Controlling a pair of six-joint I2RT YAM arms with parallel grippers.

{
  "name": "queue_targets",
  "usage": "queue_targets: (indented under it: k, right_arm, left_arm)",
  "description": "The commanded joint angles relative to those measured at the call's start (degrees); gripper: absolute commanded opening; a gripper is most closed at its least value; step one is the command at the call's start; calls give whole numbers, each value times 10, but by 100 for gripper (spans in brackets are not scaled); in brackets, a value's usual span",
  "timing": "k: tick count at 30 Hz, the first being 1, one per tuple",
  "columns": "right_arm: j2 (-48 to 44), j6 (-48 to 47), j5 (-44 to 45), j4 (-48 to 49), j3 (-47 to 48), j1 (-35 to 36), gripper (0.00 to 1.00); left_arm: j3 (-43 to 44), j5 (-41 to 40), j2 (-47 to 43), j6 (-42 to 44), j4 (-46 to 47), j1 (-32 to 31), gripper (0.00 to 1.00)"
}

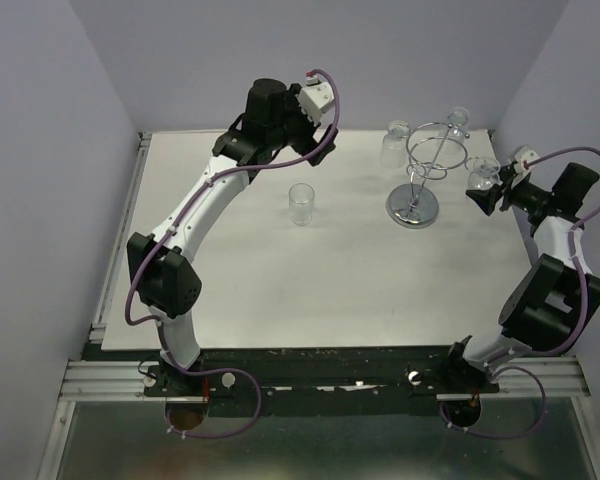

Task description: Take the wine glass off the wine glass rack

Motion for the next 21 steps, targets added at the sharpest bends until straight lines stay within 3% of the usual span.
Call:
queue_targets:
  k: [1,12,16,21]
  right_arm:
    - [-58,23,9,68,-29,-4,1]
    - [-198,39,58,36,-113,-9,1]
    - [-269,44,76,-11,-134,-9,1]
    - [-369,107,87,-44,-152,4,1]
  left_arm:
    - [-20,14,-33,-11,24,-6,99]
    - [-65,12,-67,8,68,-13,99]
    - [-123,23,-108,20,107,-20,99]
    - [-262,-12,-200,50,234,-41,99]
